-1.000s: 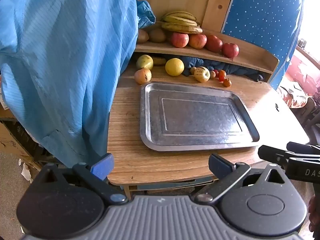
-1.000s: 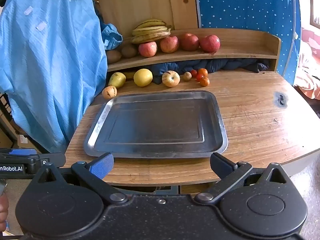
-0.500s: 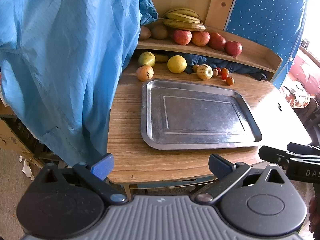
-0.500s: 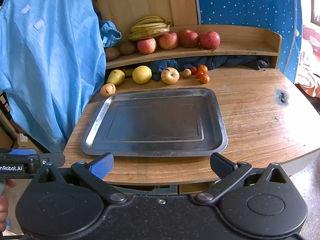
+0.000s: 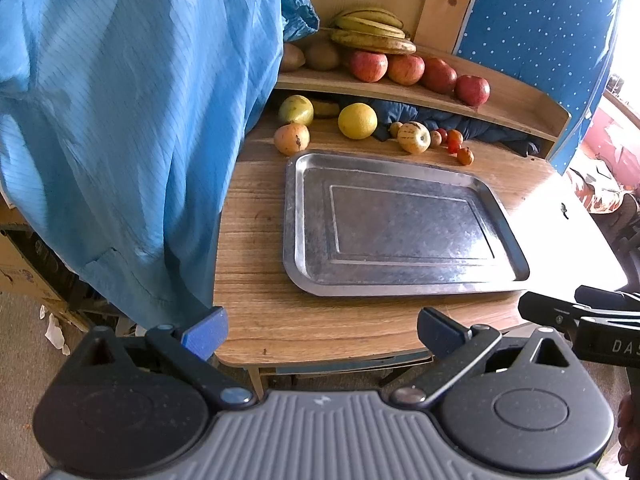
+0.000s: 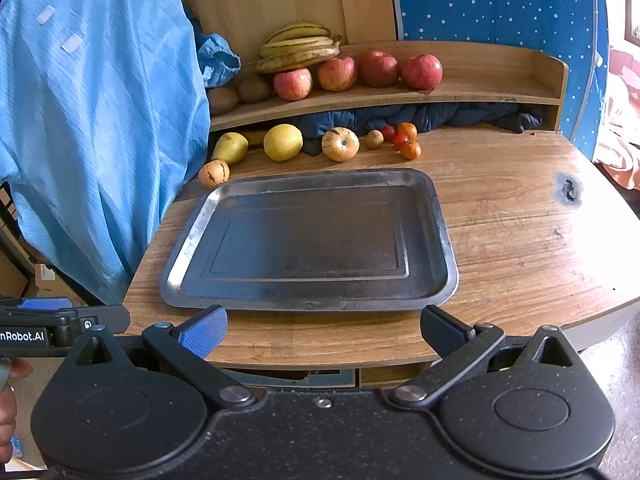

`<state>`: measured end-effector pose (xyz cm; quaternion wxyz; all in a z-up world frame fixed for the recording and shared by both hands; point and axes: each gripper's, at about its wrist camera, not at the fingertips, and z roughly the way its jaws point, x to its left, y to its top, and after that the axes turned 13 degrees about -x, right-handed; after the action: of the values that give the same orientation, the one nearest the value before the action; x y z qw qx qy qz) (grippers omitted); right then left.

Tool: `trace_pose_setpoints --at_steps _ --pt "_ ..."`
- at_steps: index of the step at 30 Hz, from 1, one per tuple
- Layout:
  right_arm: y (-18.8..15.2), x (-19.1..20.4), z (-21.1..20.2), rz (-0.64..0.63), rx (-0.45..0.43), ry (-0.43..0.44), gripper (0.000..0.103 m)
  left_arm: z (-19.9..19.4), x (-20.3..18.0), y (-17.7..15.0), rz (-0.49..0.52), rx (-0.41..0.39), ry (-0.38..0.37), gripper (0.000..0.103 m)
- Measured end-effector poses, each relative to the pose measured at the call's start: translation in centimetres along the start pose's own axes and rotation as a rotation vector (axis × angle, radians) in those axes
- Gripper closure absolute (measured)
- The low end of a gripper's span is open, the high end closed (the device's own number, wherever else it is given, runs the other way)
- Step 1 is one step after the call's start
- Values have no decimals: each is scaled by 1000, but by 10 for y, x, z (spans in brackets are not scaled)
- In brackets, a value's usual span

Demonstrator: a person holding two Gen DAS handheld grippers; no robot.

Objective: Organize fruits
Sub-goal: 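Move both tools forward over the empty metal tray toward the fruits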

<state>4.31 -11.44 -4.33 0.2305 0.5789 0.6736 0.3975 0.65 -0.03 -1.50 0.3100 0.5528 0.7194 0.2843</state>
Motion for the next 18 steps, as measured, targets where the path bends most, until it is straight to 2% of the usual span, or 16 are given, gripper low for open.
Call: trace_pose_setpoints --at_steps 18 --pt "0 -7 9 13 30 0 1 11 -8 -1 -4 38 20 1"
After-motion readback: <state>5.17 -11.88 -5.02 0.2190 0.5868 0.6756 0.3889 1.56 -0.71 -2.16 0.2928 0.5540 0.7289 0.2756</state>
